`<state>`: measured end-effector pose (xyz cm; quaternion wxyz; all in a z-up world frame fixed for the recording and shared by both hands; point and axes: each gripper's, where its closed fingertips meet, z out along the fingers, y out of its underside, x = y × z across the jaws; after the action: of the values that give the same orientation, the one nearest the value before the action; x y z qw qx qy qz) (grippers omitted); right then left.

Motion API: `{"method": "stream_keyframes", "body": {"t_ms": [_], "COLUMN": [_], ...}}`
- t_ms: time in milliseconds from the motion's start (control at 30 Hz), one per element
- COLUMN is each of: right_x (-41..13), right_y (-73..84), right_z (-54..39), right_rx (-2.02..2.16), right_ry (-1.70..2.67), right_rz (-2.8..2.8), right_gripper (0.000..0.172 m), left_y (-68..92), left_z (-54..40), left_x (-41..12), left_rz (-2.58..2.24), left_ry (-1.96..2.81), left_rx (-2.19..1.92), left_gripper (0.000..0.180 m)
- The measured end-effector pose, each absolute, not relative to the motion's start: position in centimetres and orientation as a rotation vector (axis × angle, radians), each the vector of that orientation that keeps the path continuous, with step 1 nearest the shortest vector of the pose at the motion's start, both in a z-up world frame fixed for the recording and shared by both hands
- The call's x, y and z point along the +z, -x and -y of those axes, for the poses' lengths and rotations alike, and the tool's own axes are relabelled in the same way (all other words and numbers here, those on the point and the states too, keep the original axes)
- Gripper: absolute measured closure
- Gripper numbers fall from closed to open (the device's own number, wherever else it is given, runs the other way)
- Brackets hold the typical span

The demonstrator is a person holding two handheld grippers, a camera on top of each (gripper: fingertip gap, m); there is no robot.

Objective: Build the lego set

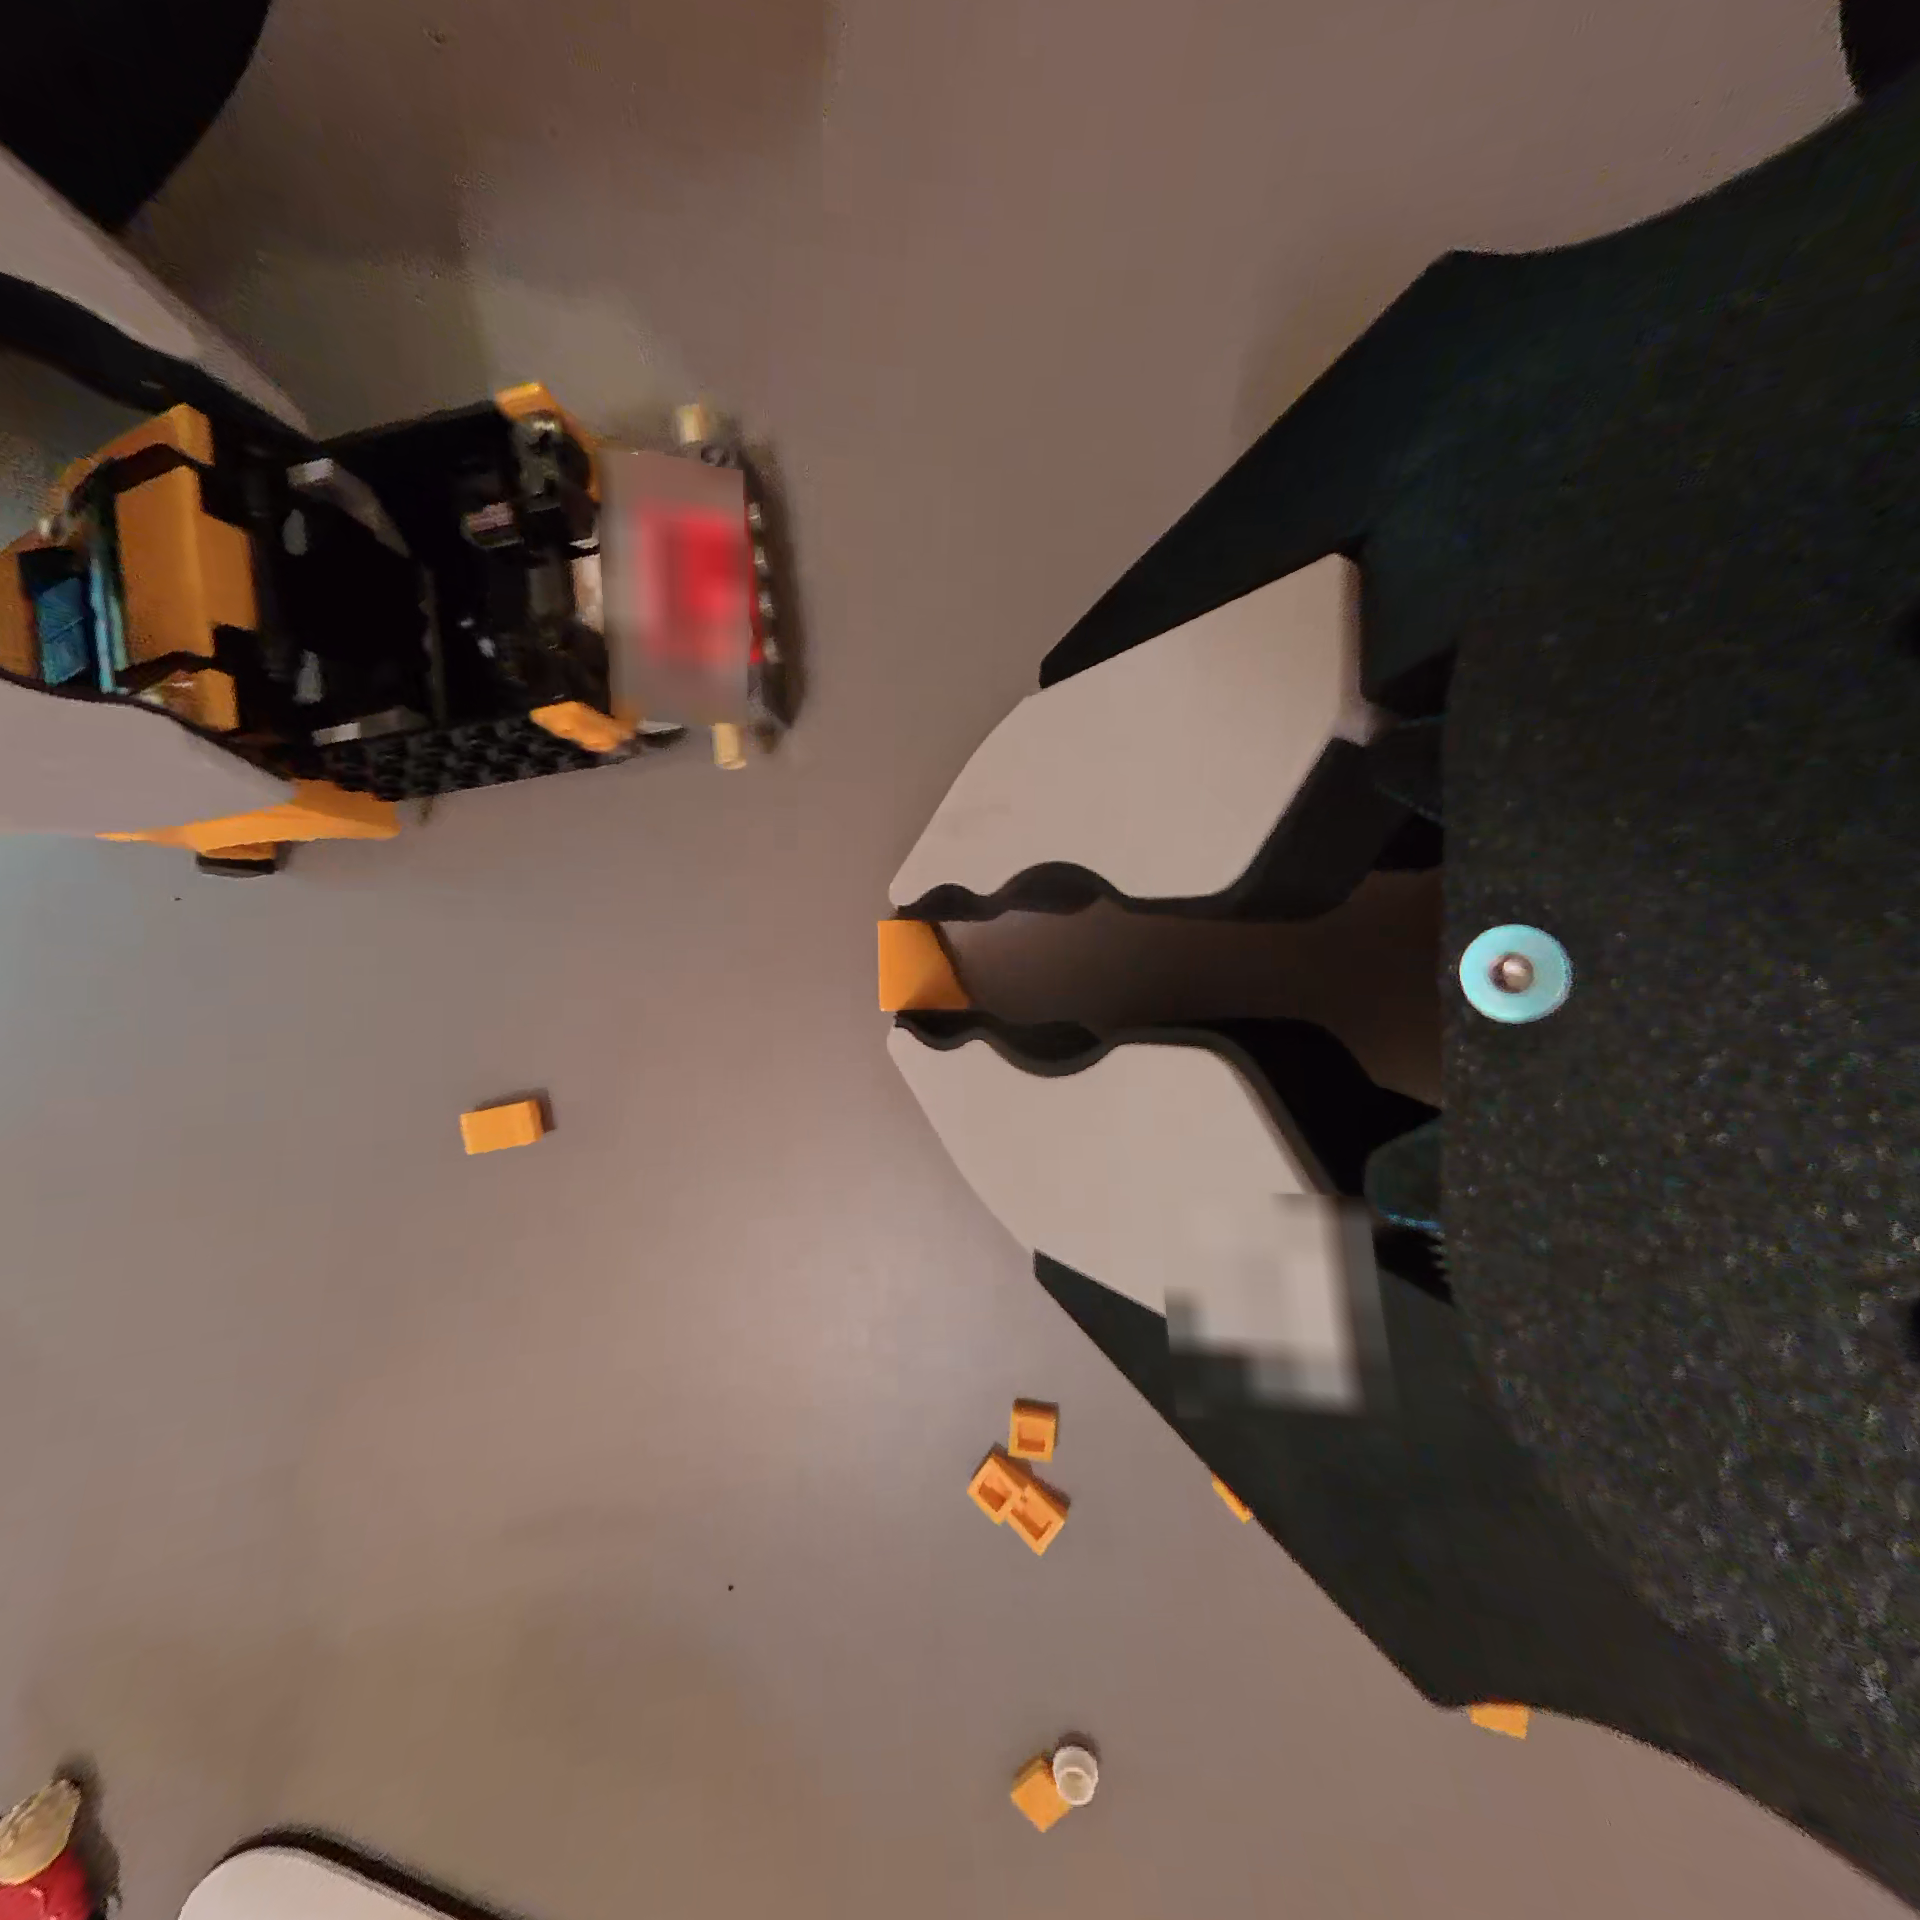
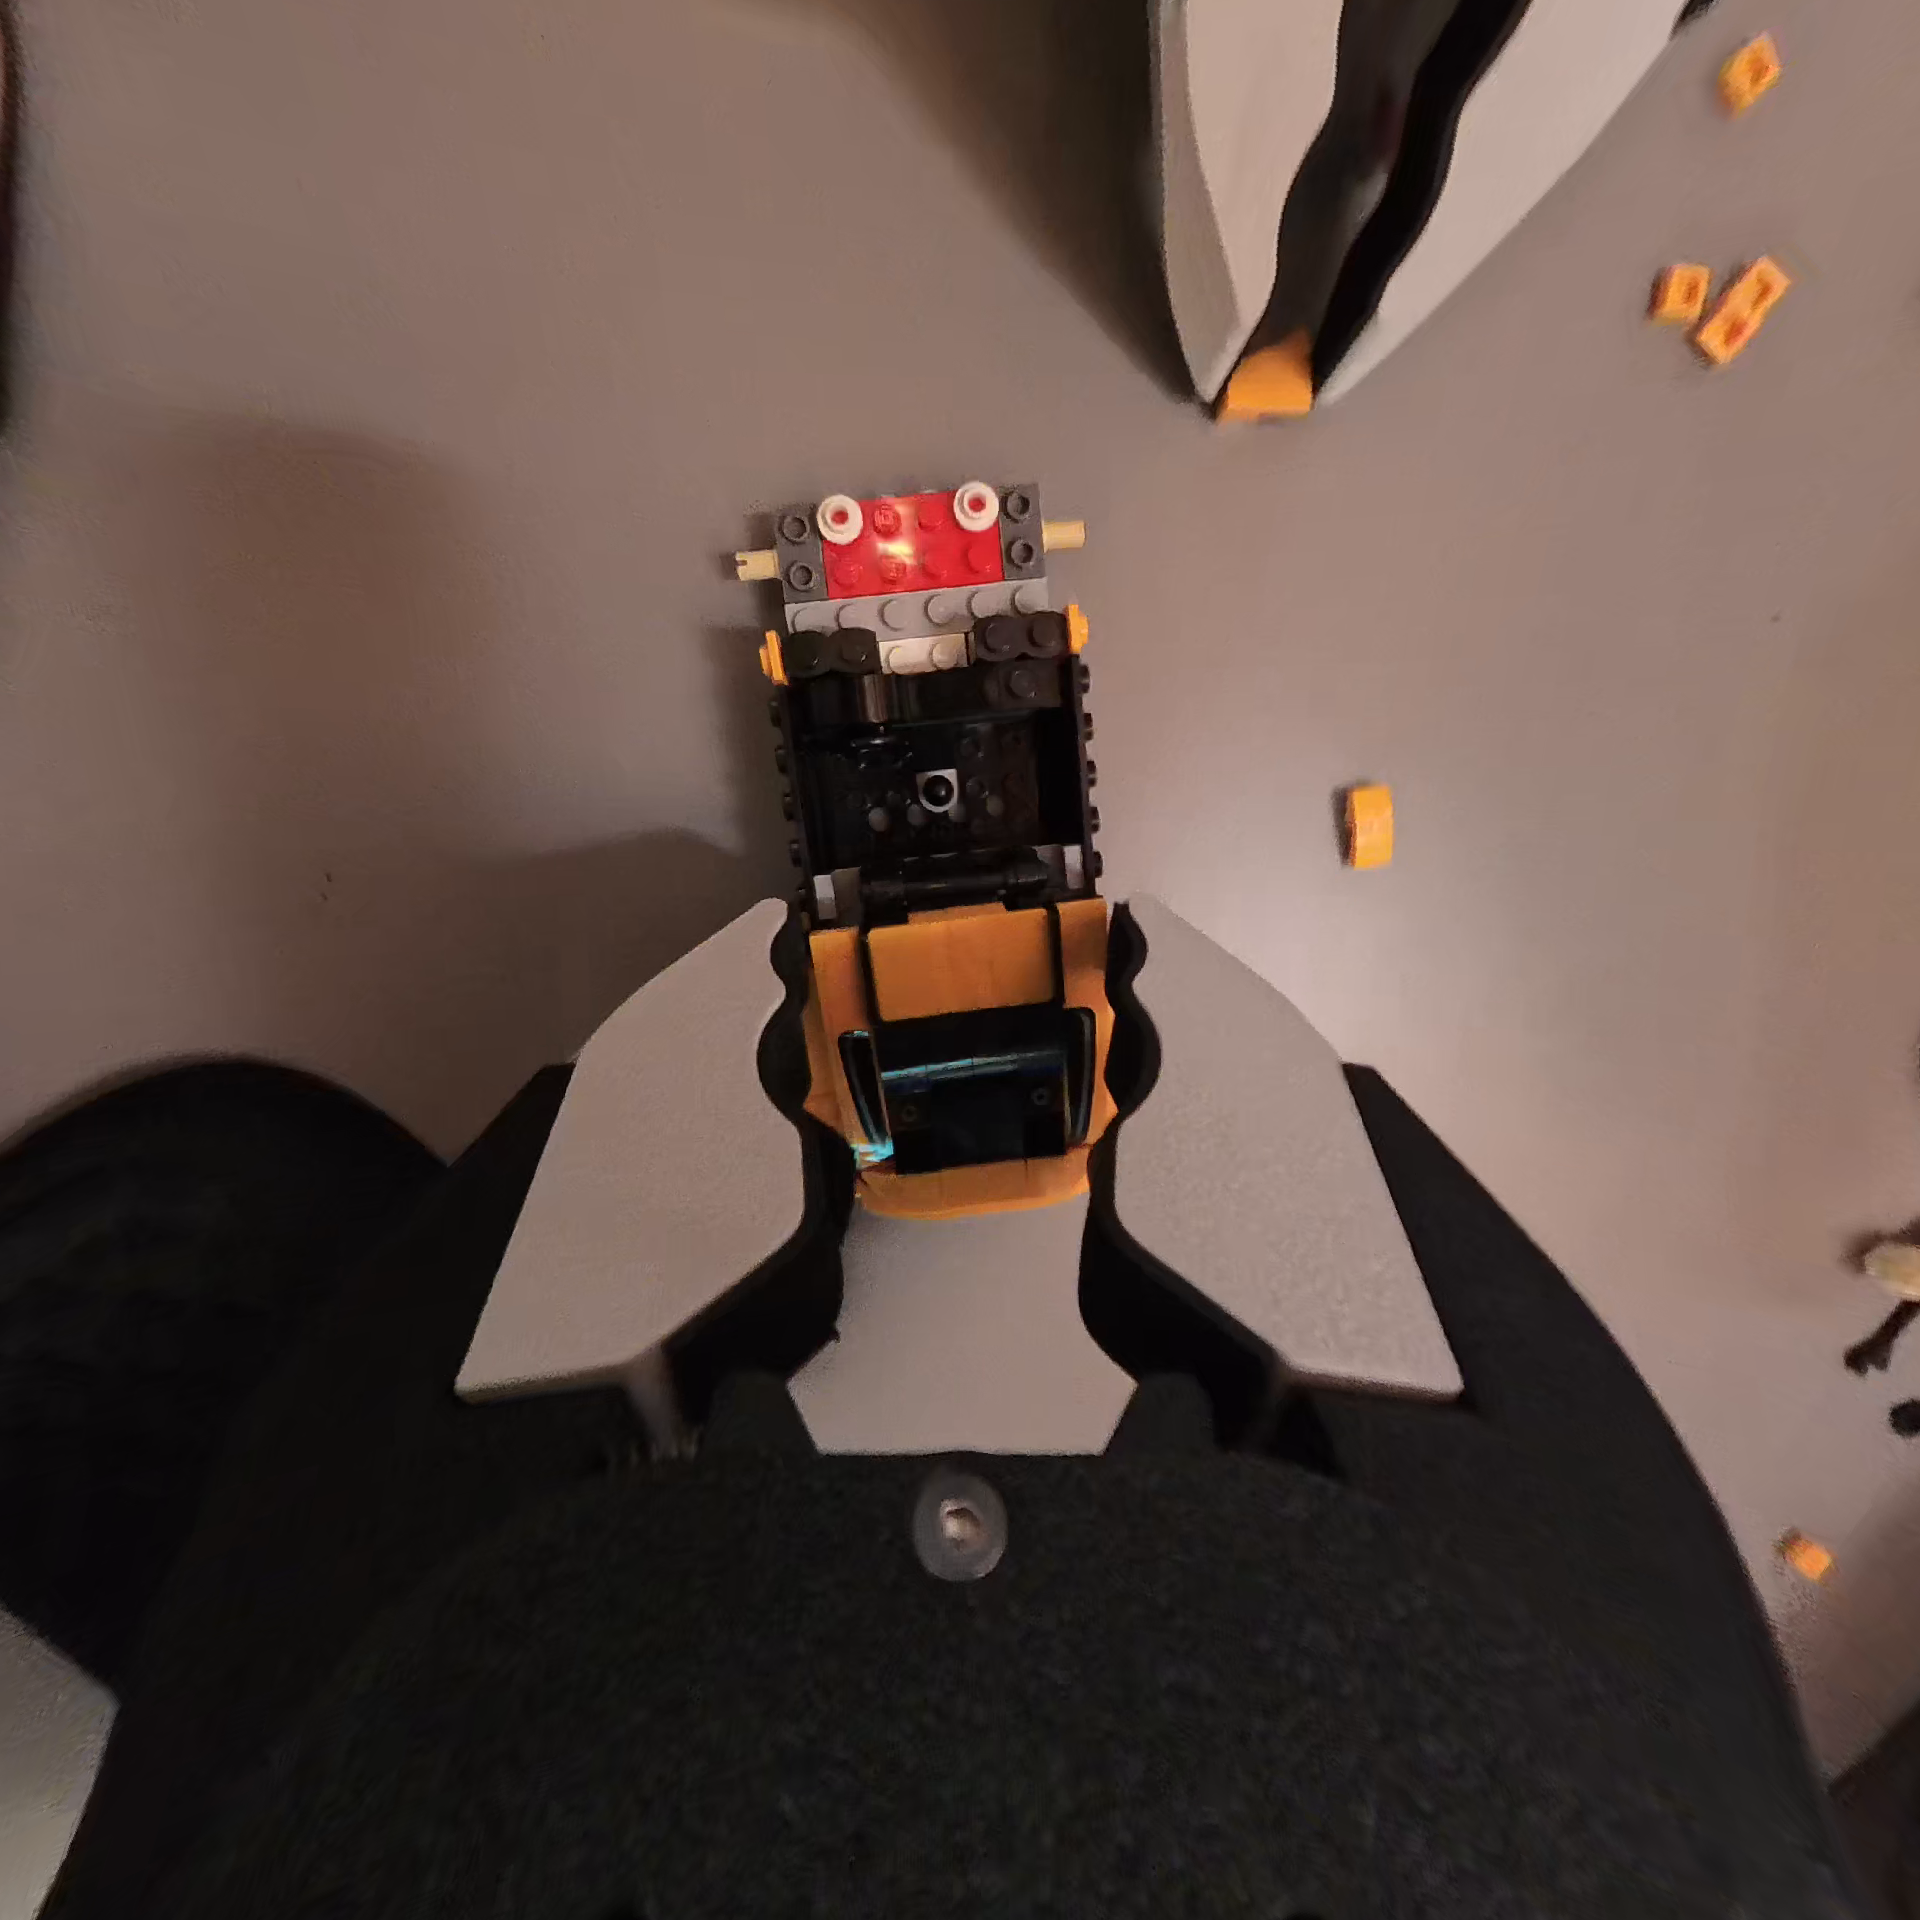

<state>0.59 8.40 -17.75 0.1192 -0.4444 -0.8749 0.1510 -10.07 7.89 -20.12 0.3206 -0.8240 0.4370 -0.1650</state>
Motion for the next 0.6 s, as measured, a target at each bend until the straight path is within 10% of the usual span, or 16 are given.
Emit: {"method": "stream_keyframes", "body": {"t_ms": [600], "right_x": [-17.3], "right_y": [-6.1], "right_z": [-22.8], "right_rx": [0.293], "right_ry": [1.725], "right_rz": [2.152], "right_gripper": [0.118], "left_y": [9.5], "left_z": [-8.6], "left_x": [-20.3], "left_rz": [-0.759], "left_ry": [2.392], "left_rx": [-0.322], "left_gripper": [0.165]}}
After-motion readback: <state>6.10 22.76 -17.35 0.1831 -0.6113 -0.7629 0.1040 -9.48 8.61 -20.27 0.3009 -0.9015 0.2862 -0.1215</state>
